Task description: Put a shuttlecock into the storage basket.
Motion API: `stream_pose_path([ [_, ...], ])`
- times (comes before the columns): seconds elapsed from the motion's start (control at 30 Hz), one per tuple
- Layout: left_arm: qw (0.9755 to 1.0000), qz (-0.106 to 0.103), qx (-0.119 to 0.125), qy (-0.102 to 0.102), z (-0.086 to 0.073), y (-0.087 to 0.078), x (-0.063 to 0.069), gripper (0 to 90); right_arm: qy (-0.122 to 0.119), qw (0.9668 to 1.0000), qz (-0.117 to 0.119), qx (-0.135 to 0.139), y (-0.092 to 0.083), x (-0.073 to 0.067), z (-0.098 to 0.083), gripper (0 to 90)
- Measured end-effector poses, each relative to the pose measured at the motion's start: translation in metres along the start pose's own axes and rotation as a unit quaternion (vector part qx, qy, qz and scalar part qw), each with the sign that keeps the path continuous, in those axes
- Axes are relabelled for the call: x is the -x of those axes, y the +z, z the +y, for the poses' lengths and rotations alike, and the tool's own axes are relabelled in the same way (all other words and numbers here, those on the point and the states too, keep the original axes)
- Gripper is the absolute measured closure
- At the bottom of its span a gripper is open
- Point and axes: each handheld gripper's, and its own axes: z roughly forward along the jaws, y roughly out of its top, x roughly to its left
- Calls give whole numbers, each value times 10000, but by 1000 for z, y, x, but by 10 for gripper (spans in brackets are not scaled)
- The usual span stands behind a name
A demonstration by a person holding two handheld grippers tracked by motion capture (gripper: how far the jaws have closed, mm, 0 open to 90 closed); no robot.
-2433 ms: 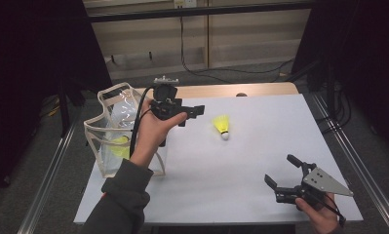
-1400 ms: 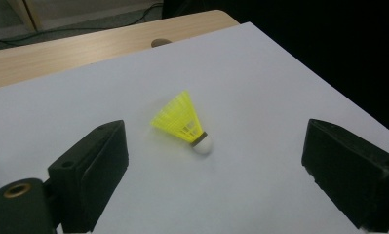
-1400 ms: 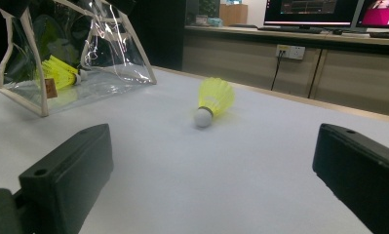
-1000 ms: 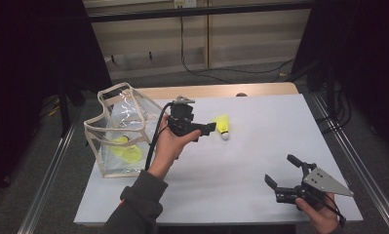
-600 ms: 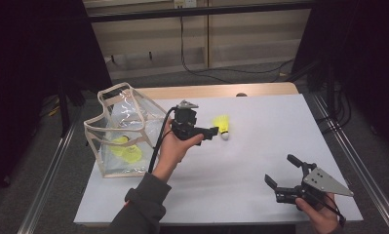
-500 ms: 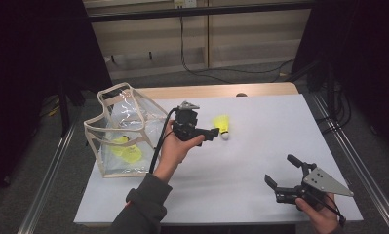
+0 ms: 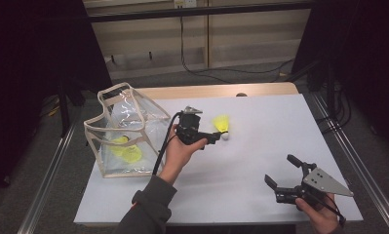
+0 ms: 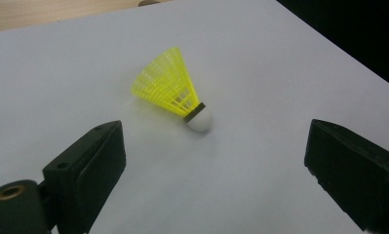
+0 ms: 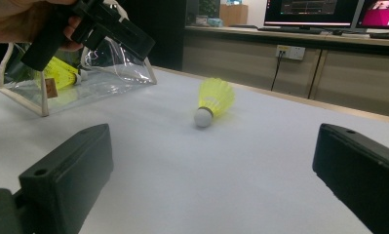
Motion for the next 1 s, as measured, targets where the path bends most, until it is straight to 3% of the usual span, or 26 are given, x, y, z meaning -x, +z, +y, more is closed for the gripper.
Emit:
stream_pose_path([
  [1.0,9997,228,2,-114,-11,38,-2,78,-1,10000,-16,-4,-1,0,0,12],
])
